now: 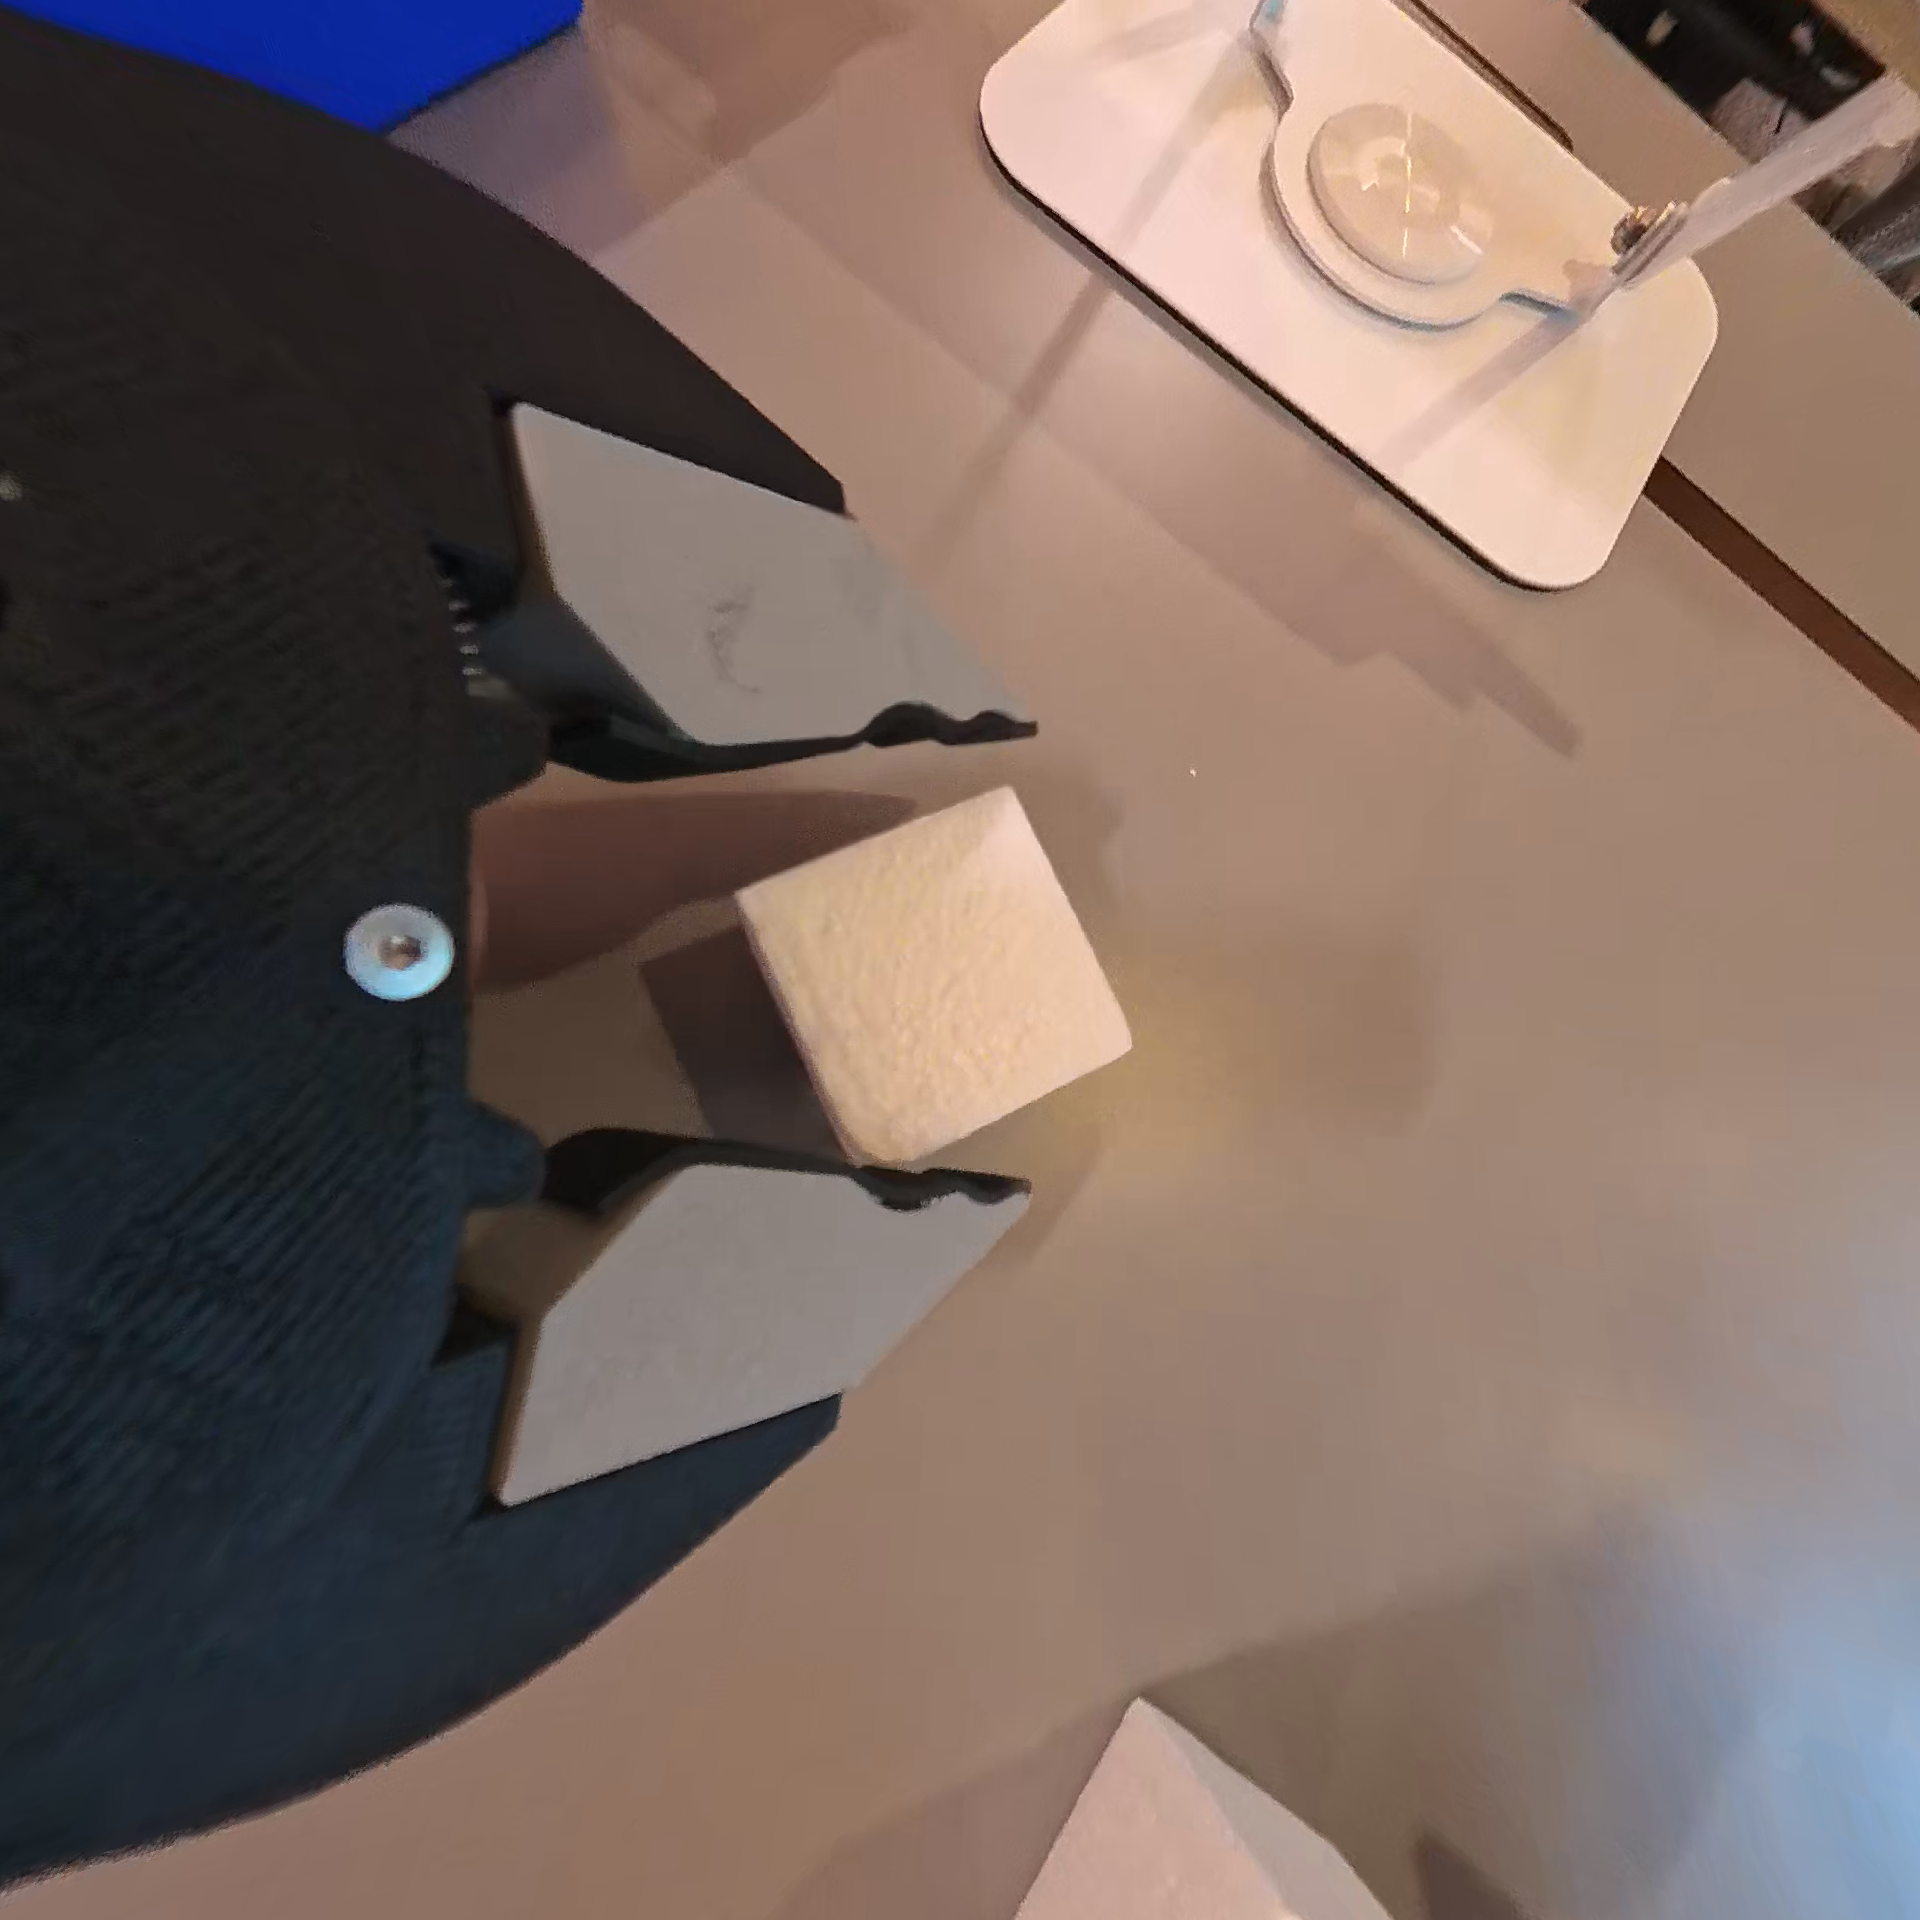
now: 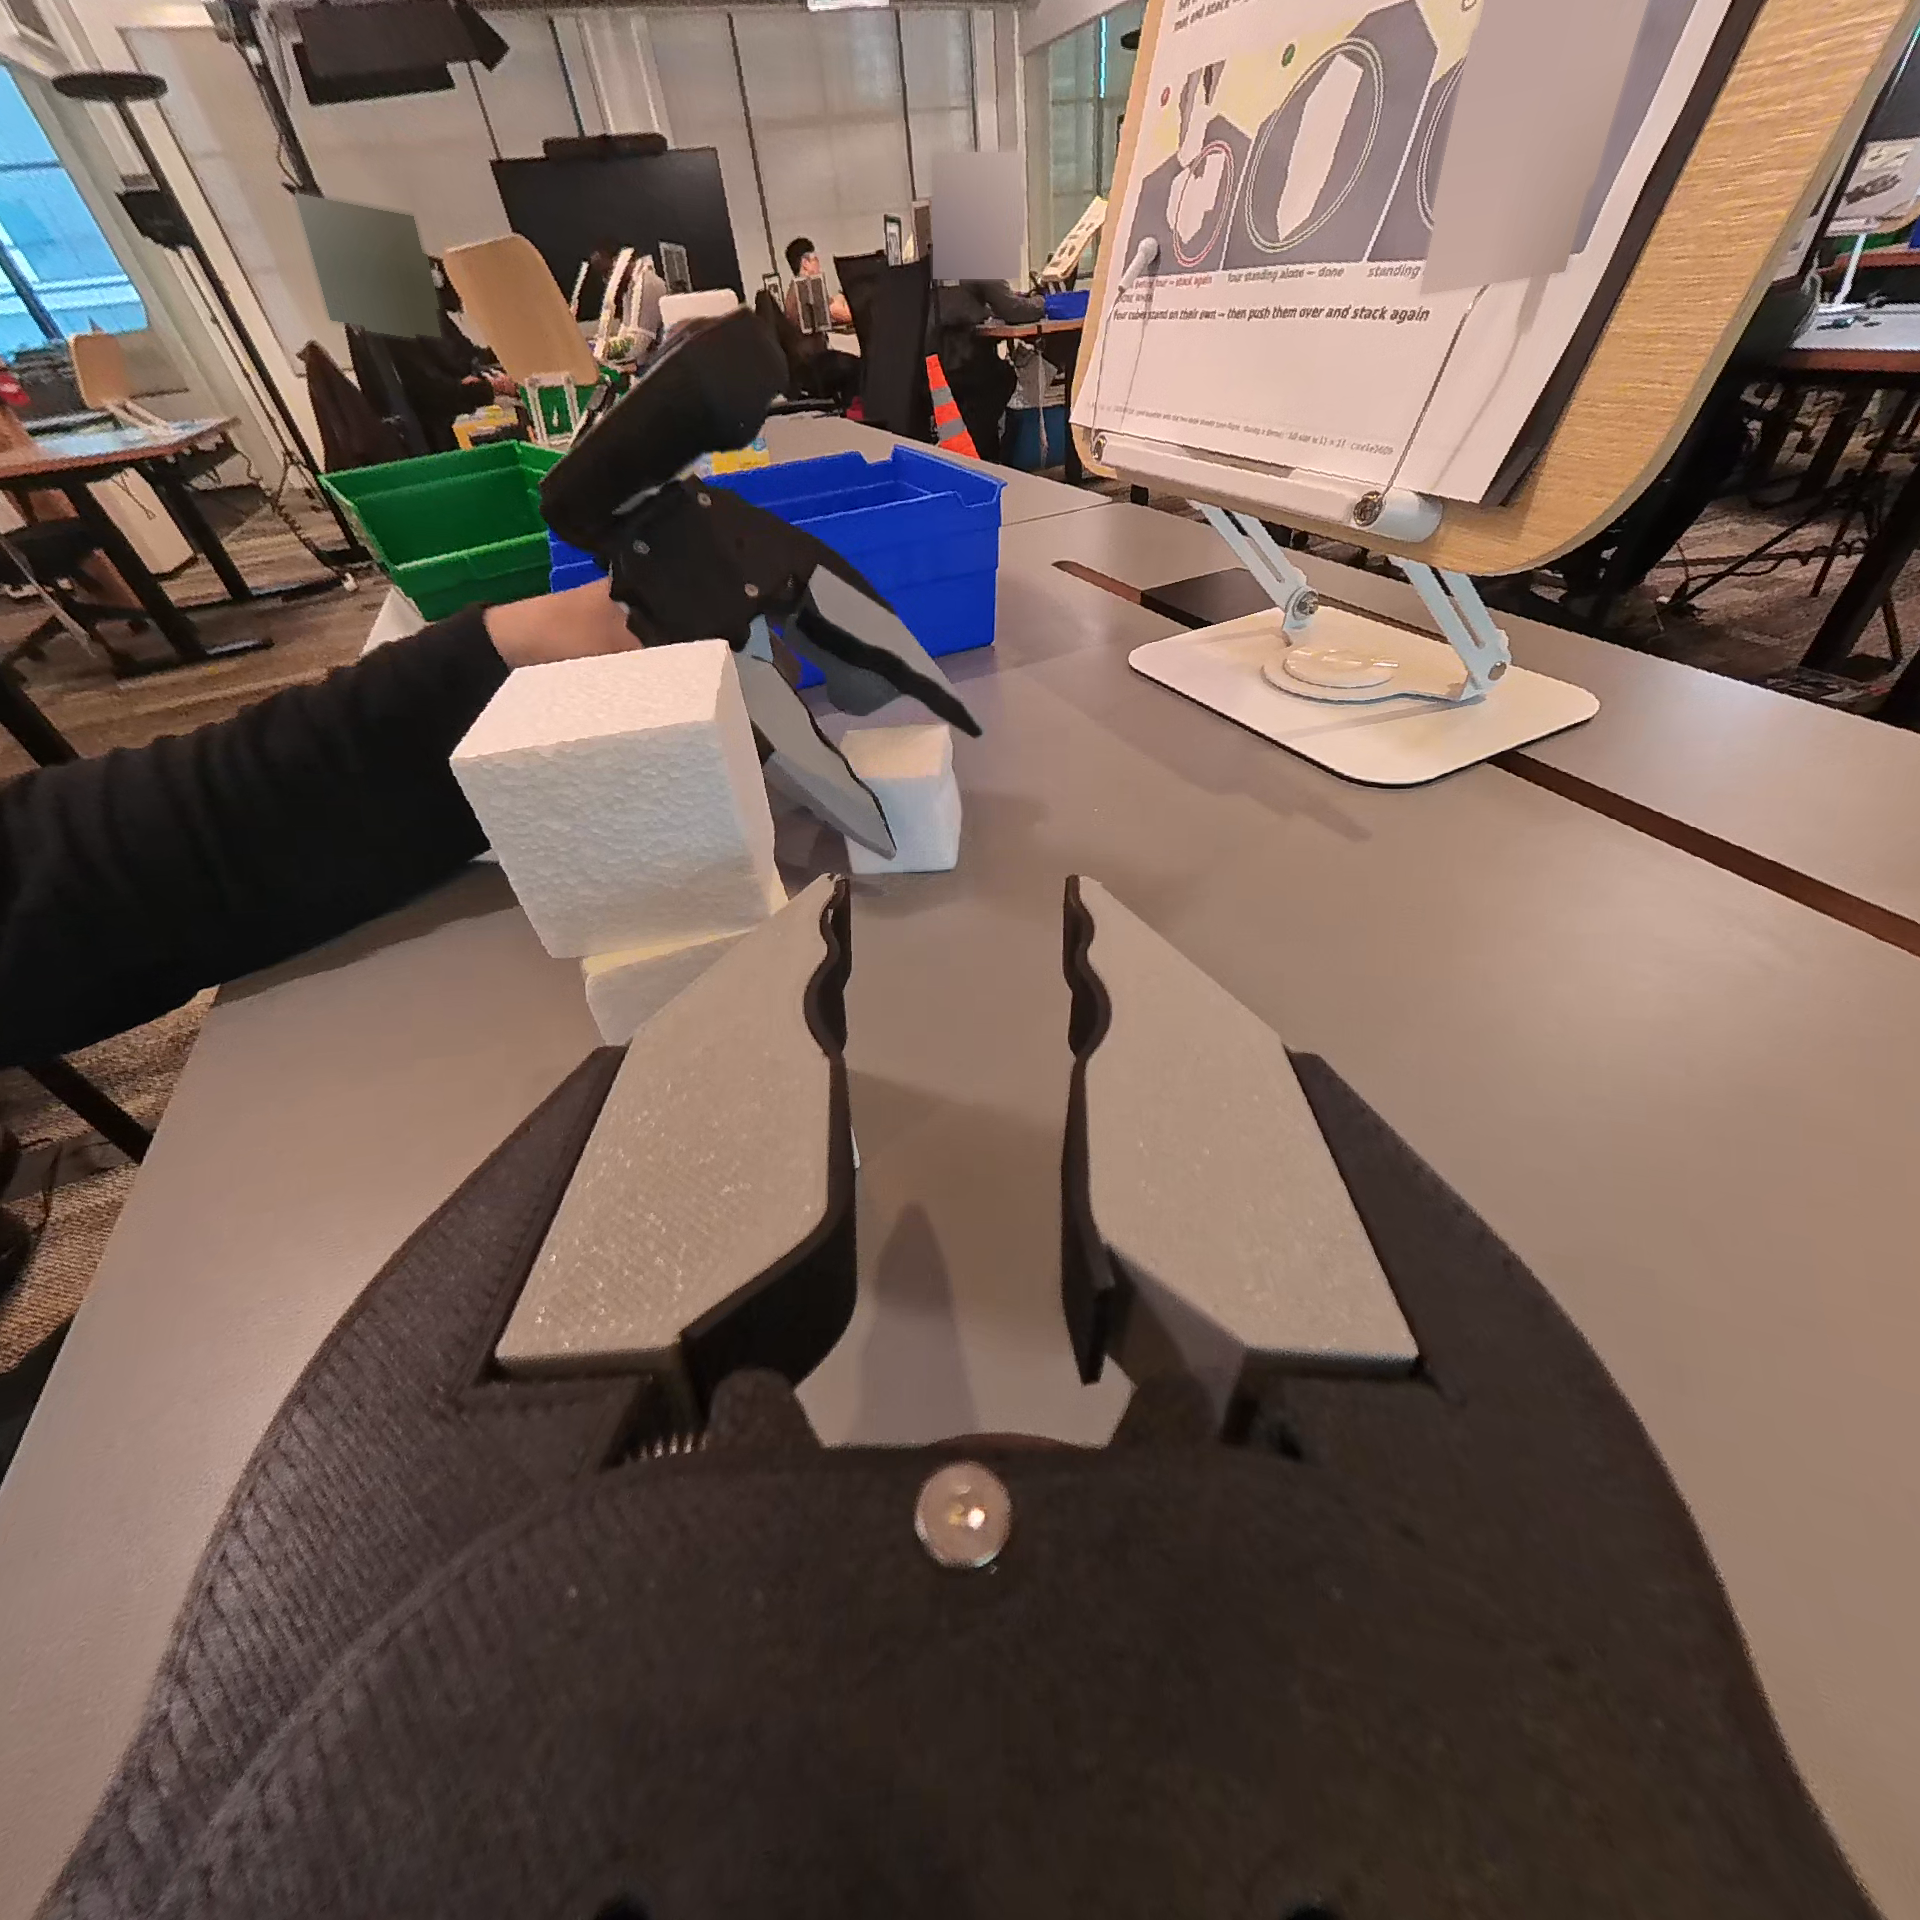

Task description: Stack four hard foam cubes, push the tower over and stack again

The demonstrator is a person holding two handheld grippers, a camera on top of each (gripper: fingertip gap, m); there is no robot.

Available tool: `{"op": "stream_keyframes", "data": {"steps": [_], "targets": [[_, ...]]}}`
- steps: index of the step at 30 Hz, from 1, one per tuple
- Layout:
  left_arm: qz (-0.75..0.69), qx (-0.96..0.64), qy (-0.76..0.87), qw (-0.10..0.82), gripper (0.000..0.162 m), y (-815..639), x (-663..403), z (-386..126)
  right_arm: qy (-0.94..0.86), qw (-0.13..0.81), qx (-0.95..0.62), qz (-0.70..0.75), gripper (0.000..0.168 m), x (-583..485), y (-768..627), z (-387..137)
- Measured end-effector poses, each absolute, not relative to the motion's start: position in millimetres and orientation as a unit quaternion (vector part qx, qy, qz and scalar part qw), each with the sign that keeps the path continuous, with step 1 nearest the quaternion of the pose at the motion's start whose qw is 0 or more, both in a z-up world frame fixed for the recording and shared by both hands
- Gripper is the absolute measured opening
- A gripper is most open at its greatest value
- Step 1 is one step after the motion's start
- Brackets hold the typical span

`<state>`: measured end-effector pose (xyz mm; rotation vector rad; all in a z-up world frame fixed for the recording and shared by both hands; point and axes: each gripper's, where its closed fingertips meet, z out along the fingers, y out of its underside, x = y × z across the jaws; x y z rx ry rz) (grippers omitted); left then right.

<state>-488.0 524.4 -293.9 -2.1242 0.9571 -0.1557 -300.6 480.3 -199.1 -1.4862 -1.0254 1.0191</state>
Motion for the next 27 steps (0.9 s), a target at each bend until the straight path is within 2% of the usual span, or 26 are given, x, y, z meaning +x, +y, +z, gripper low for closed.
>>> {"op": "stream_keyframes", "data": {"steps": [5, 8, 12, 19, 24, 27], "targets": [[-0.045, -0.861, 0.331, 0.384, 0.091, 527.6, -499.4, -293.0, -0.427, 0.508, -0.618, 0.422, 0.038, -301.1, 480.3, -200.2], [-0.047, -0.903, 0.234, 0.356, 0.084, 527.3, -514.5, -294.5, -0.427, 0.508, -0.618, 0.421, 0.038, -300.7, 480.7, -200.1], [-0.124, -0.9, 0.18, 0.378, 0.078, 519.7, -496.9, -274.6, -0.426, 0.508, -0.619, 0.421, 0.038, -301.0, 481.0, -200.6], [-0.055, -0.916, 0.193, 0.348, 0.078, 523.9, -509.7, -301.3, -0.429, 0.507, -0.619, 0.419, 0.038, -302.0, 480.0, -201.2], [-0.03, -0.912, 0.212, 0.351, 0.062, 527.9, -516.2, -306.1, -0.425, 0.511, -0.616, 0.422, 0.038, -300.3, 480.0, -197.8], [-0.03, -0.905, 0.221, 0.363, 0.062, 529.8, -515.1, -301.6, -0.425, 0.512, -0.615, 0.423, 0.038, -300.1, 479.5, -196.8]]}}
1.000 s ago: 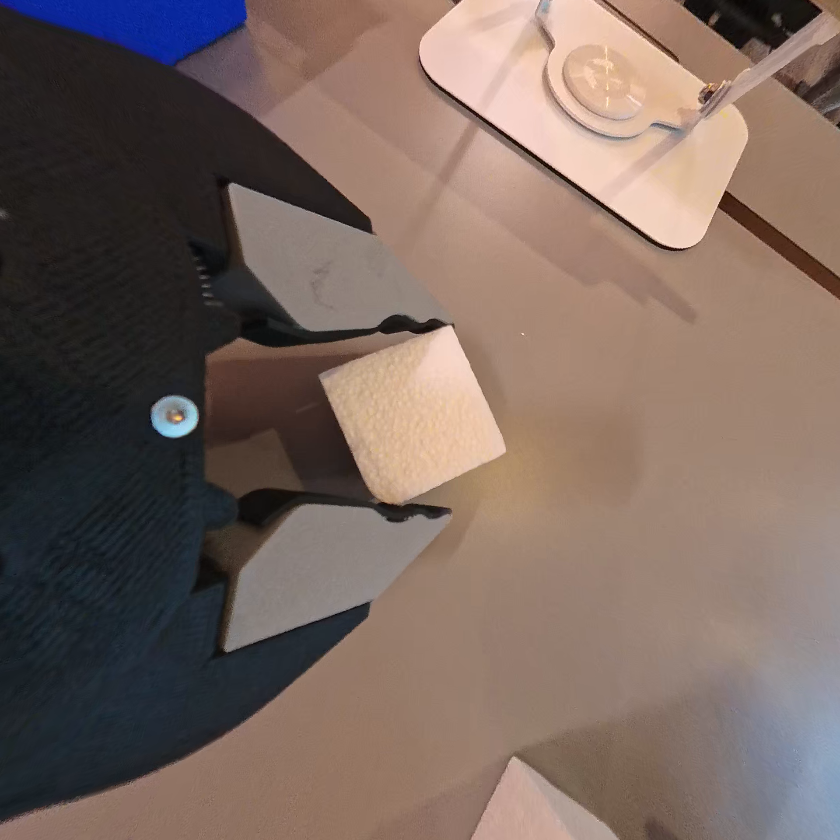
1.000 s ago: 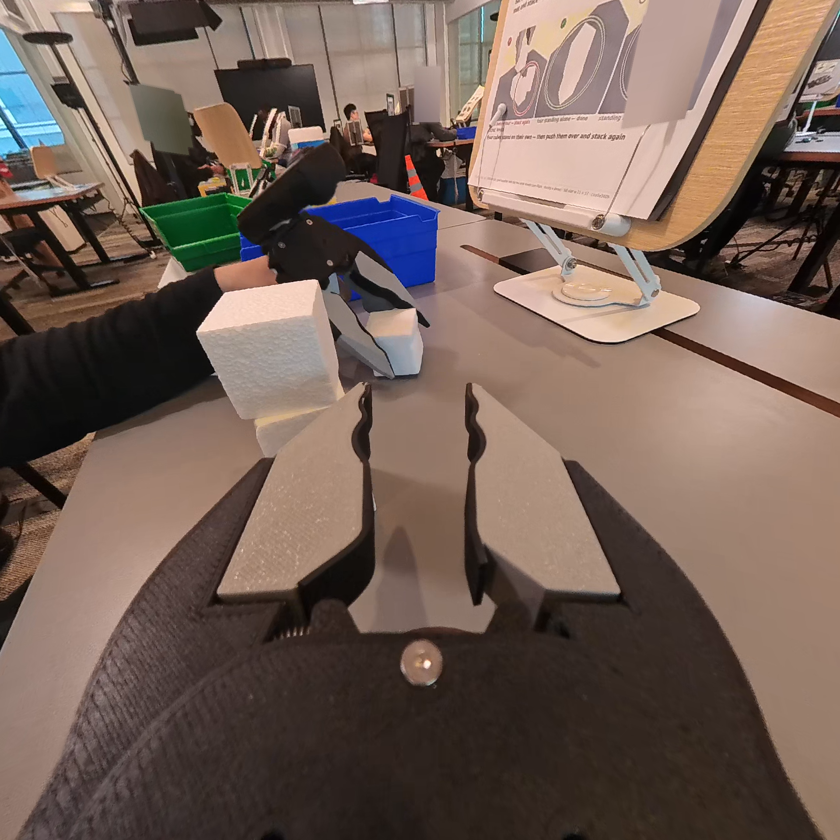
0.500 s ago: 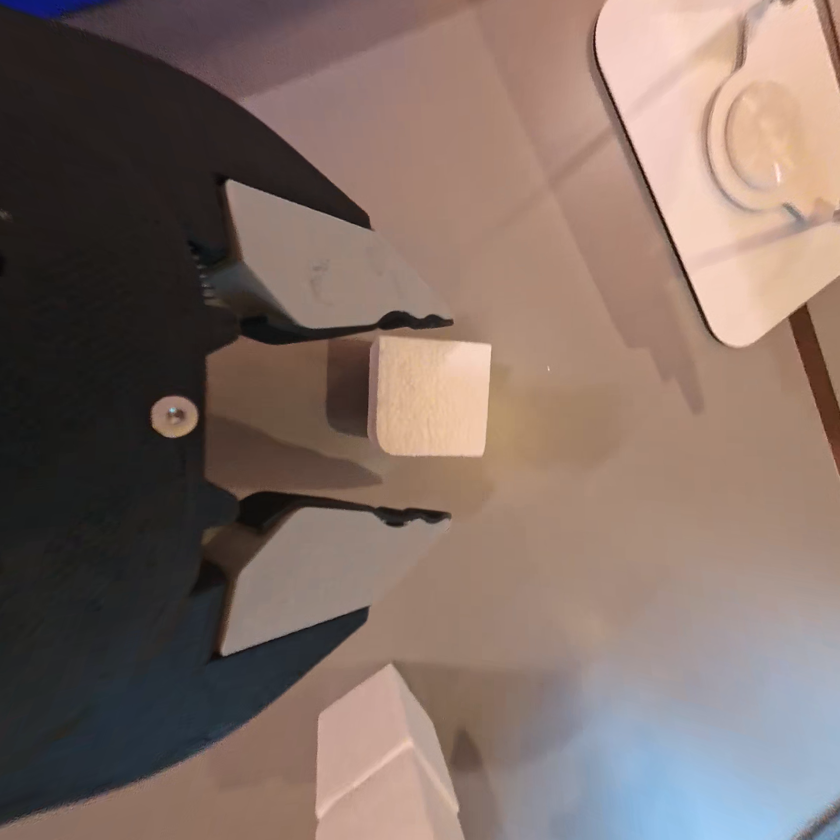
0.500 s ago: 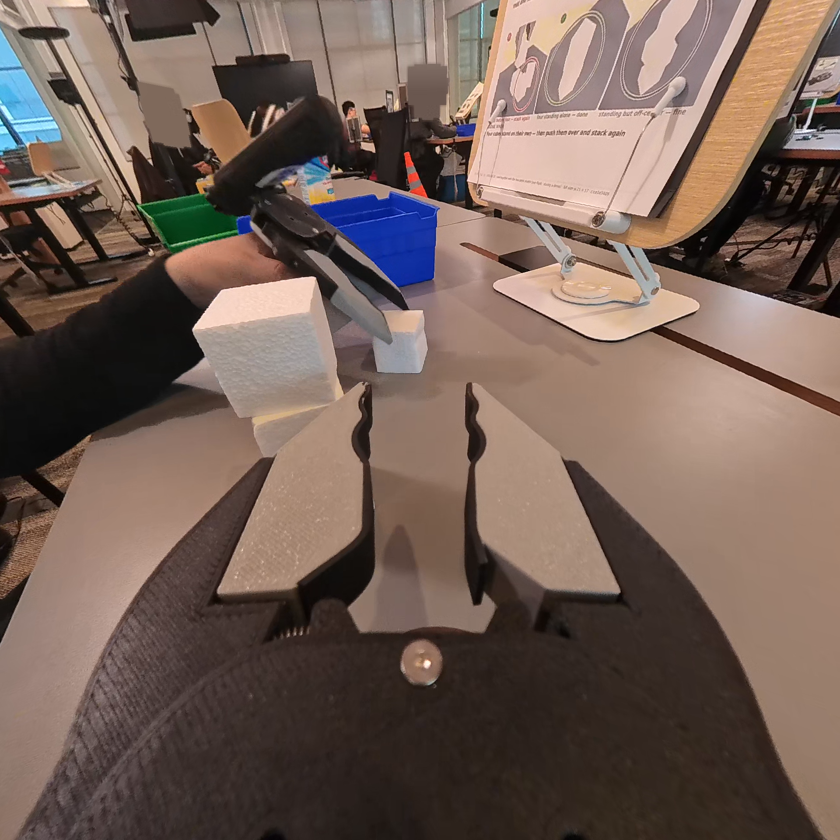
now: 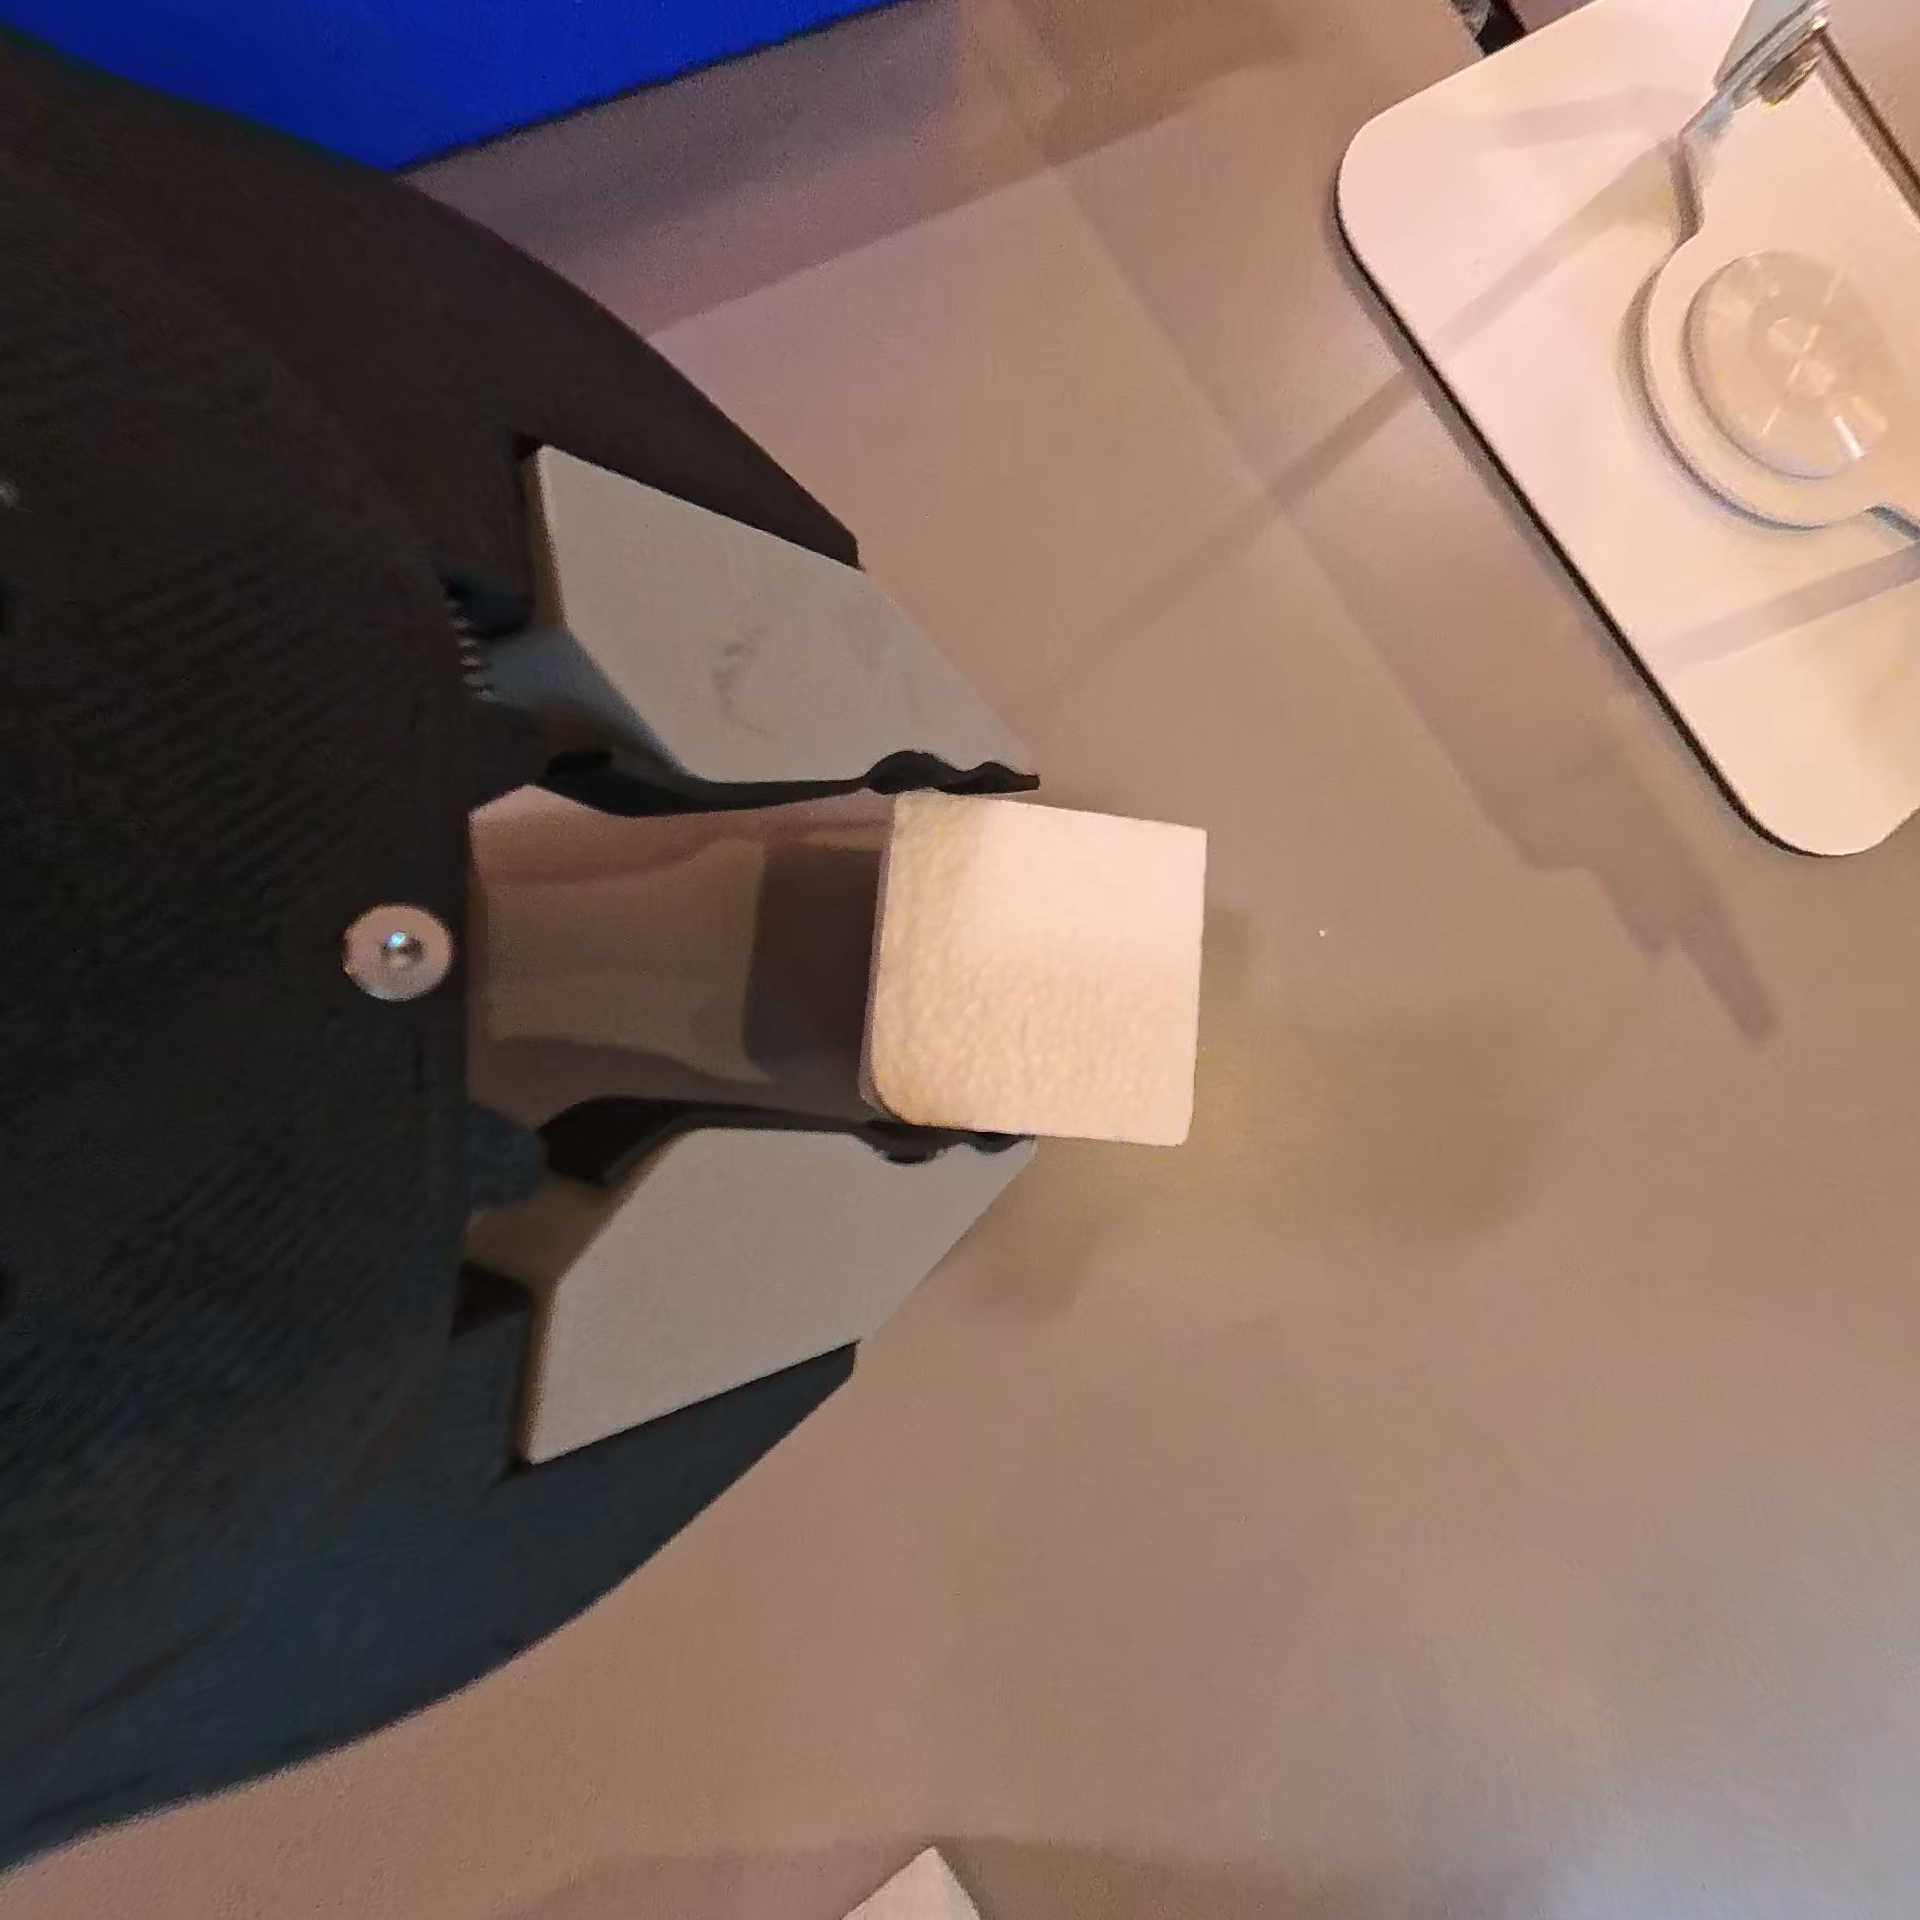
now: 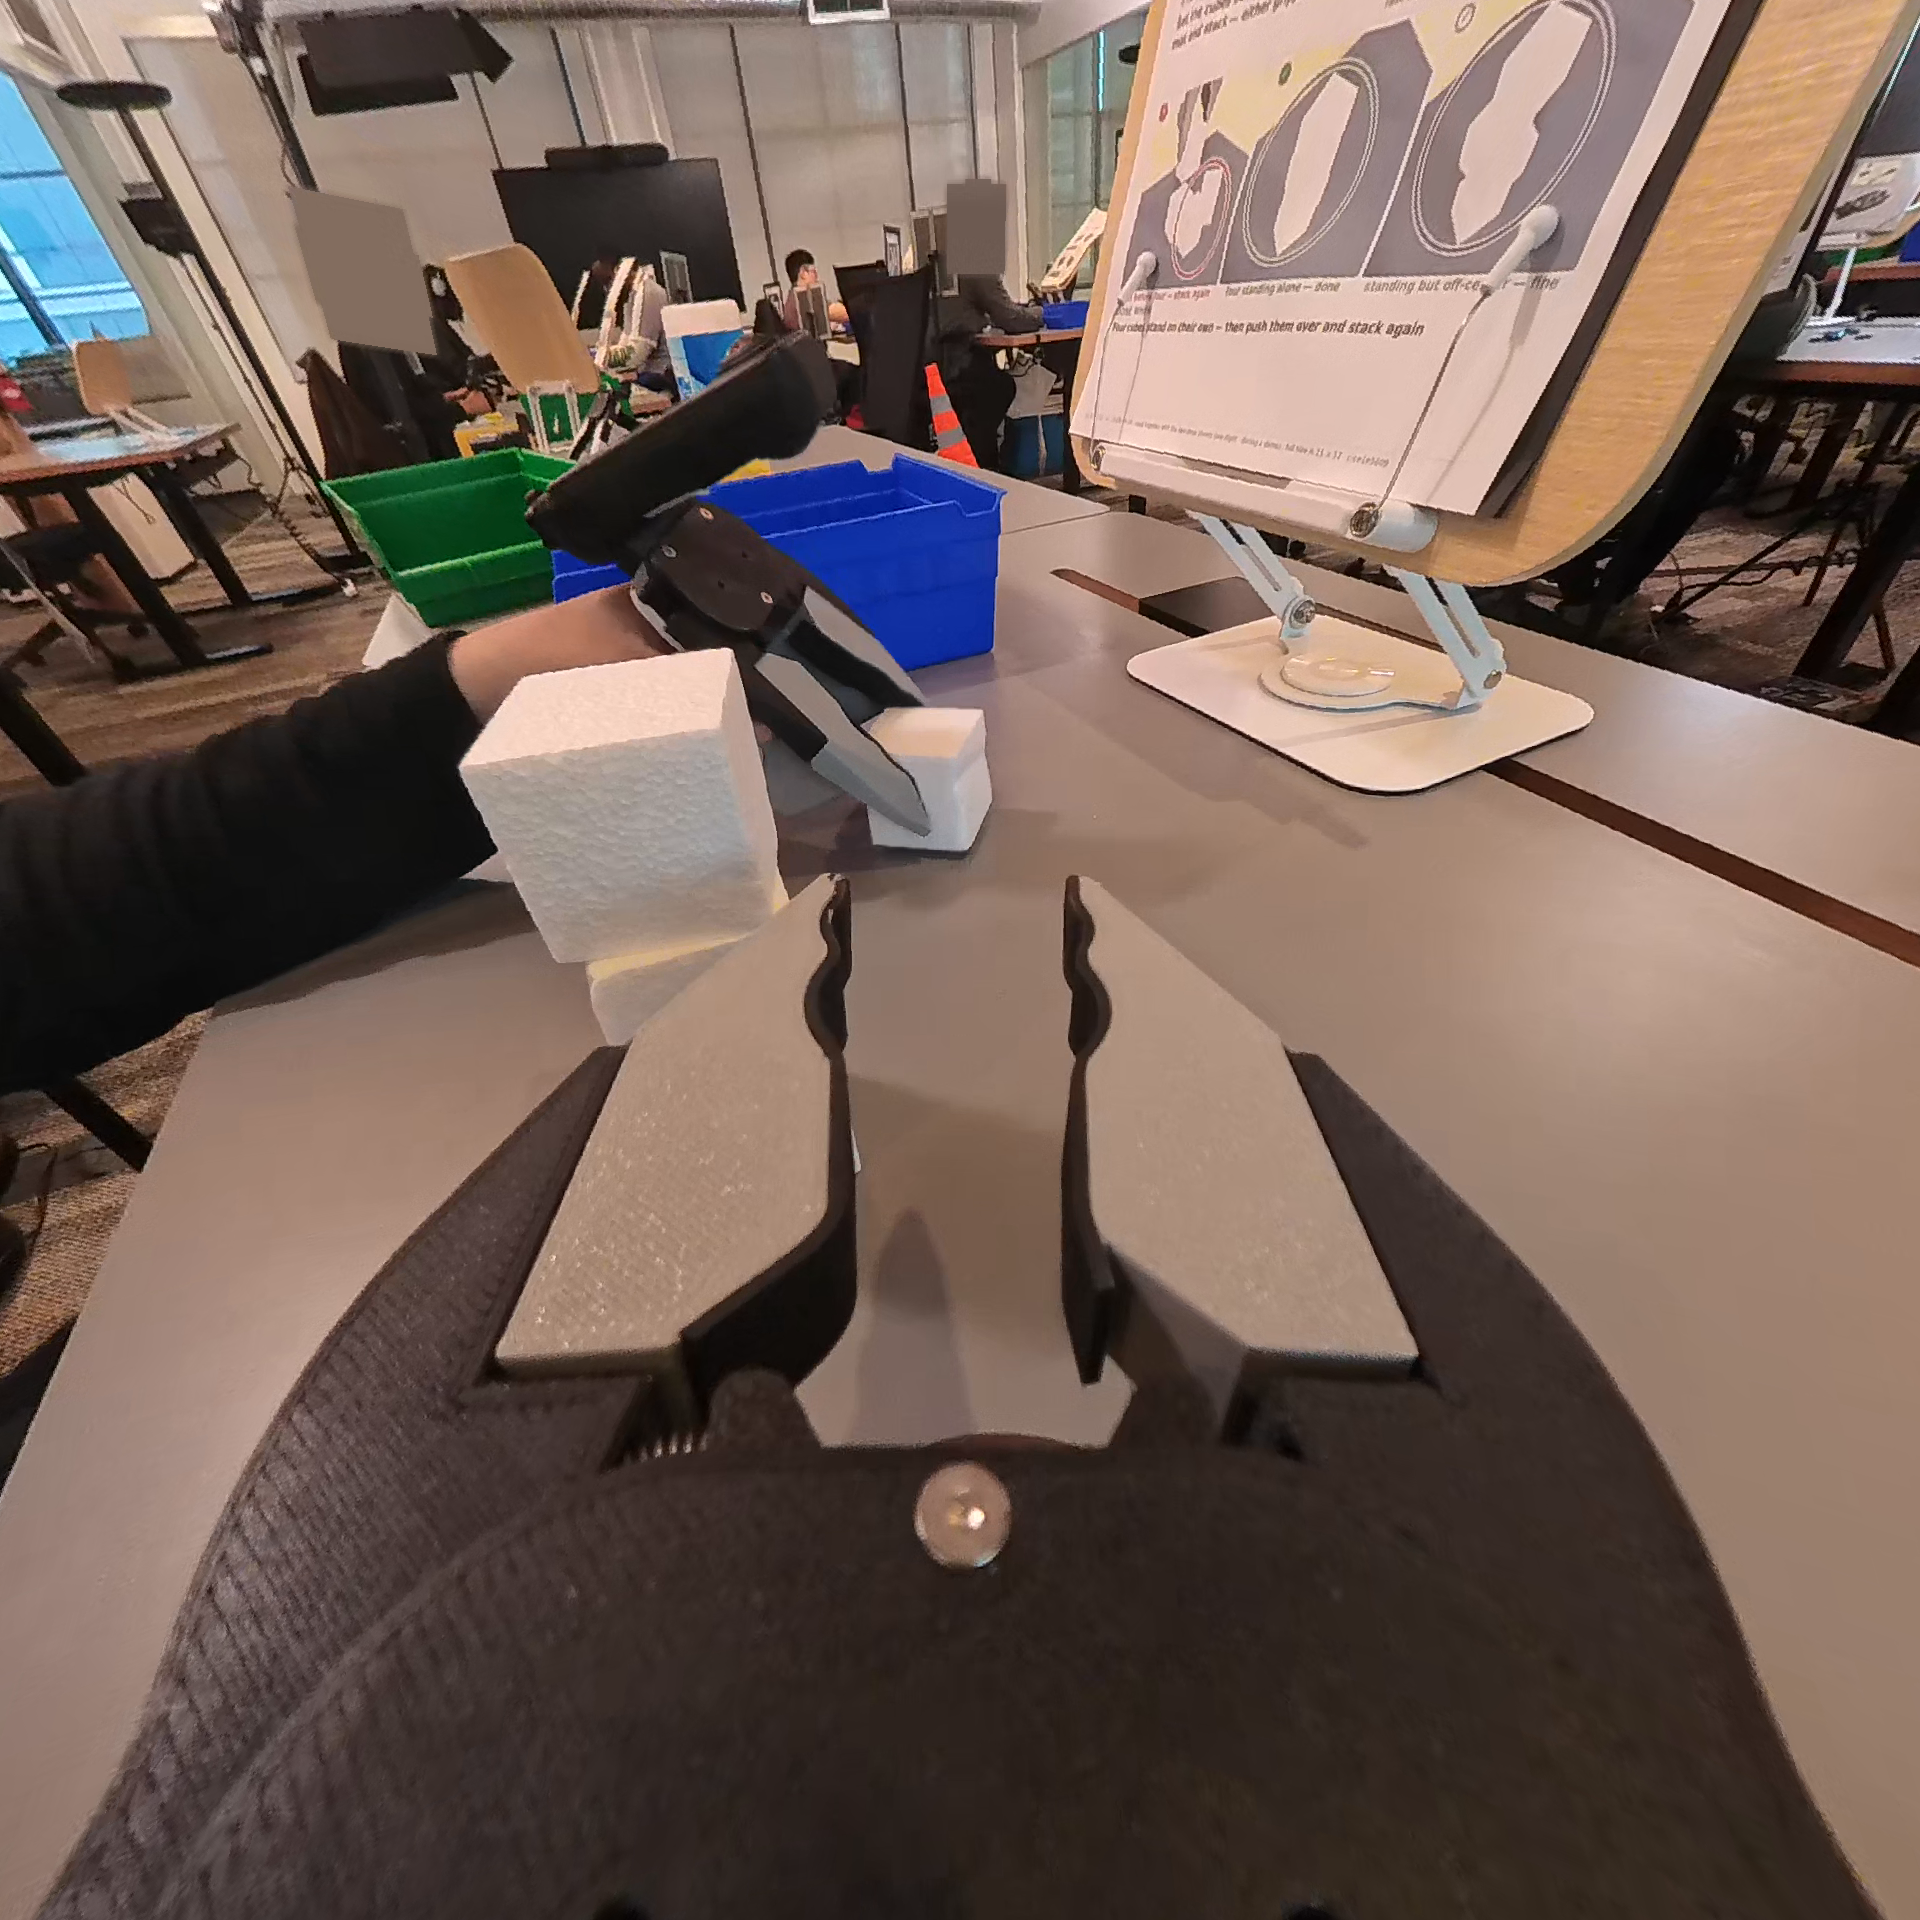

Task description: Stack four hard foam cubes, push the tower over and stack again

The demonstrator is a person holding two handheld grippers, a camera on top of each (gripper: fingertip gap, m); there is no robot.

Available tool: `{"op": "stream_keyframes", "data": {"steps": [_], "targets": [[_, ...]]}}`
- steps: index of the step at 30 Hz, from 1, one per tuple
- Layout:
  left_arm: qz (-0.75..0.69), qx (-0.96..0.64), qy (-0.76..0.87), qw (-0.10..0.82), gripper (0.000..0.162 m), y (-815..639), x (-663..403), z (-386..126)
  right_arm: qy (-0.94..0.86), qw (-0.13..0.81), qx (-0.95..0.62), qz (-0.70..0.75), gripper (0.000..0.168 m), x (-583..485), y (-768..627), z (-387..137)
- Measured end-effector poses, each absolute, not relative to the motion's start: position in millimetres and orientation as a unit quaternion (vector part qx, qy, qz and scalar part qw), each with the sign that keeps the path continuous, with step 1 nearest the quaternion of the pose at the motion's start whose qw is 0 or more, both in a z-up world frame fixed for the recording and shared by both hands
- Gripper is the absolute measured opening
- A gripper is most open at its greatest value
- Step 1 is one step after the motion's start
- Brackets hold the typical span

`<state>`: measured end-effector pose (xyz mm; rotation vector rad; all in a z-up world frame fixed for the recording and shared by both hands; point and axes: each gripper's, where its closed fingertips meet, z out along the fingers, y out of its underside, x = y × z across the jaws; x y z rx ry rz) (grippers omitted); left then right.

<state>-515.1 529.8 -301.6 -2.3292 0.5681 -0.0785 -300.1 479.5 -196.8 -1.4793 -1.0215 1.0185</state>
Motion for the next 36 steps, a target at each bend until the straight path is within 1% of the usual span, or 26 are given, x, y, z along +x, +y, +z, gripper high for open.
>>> {"op": "stream_keyframes", "data": {"steps": [7, 10, 14, 18, 21, 23, 26, 28, 32, 36], "targets": [[-0.041, -0.882, 0.258, 0.392, 0.061, 528.9, -507.3, -286.6, -0.425, 0.513, -0.615, 0.423, 0.038, -299.8, 479.6, -196.4], [-0.091, -0.858, 0.293, 0.411, 0.061, 521.8, -492.0, -268.7, -0.421, 0.516, -0.614, 0.423, 0.038, -298.2, 481.4, -195.6], [-0.202, -0.805, 0.354, 0.431, 0.06, 504.4, -458.6, -224.1, -0.412, 0.518, -0.618, 0.424, 0.038, -293.6, 487.0, -196.6], [-0.212, -0.75, 0.424, 0.461, 0.061, 483.1, -424.2, -169.2, -0.398, 0.519, -0.625, 0.426, 0.038, -287.2, 494.0, -197.8], [-0.198, -0.724, 0.456, 0.478, 0.061, 469.8, -400.4, -144.1, -0.397, 0.513, -0.621, 0.44, 0.038, -288.1, 491.2, -195.8], [-0.213, -0.709, 0.471, 0.48, 0.061, 456.7, -387.5, -137.5, -0.406, 0.516, -0.613, 0.44, 0.037, -290.2, 486.1, -192.8], [-0.255, -0.687, 0.483, 0.478, 0.061, 439.8, -375.8, -133.9, -0.427, 0.517, -0.597, 0.441, 0.031, -295.3, 476.0, -189.6], [-0.272, -0.683, 0.488, 0.471, 0.061, 436.0, -372.7, -130.3, -0.433, 0.513, -0.601, 0.434, 0.03, -298.0, 475.8, -193.7], [-0.281, -0.676, 0.521, 0.439, 0.061, 430.6, -365.7, -122.9, -0.434, 0.507, -0.607, 0.431, 0.032, -299.6, 476.7, -197.8], [-0.255, -0.67, 0.574, 0.395, 0.061, 424.2, -354.9, -129.8, -0.427, 0.513, -0.605, 0.434, 0.032, -296.7, 478.1, -193.8]]}}
